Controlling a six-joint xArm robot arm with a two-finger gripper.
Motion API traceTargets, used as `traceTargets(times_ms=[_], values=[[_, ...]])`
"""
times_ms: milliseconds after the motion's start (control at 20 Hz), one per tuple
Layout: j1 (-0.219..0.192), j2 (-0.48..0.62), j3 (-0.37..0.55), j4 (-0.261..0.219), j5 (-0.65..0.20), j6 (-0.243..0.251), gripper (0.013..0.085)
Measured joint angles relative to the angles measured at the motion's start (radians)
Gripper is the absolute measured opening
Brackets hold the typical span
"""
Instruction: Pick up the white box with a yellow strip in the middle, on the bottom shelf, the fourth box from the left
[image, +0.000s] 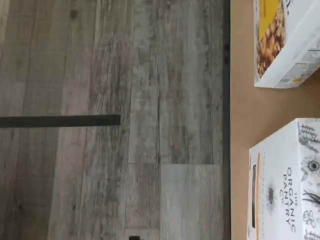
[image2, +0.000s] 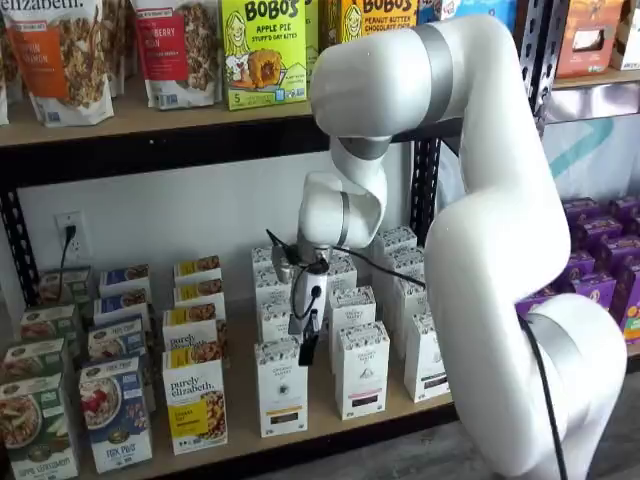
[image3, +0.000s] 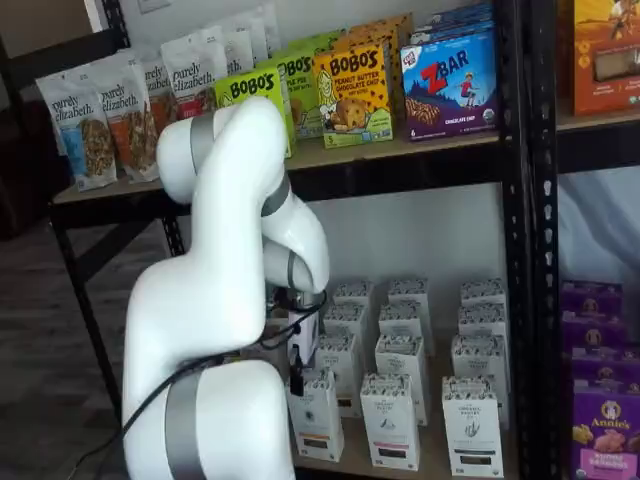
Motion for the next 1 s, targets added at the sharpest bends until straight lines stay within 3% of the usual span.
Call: traceTargets(times_ms=[250,600,1000], values=[[-0.003,0.001,-0.001,-0.010,0.015,0.006,0.0850],[0.010,0.012,0.009,0.020,-0.061,-0.013,0.0850],[0.017,0.074,-0.060,0.023,-0.080,-0.006,0.0850]])
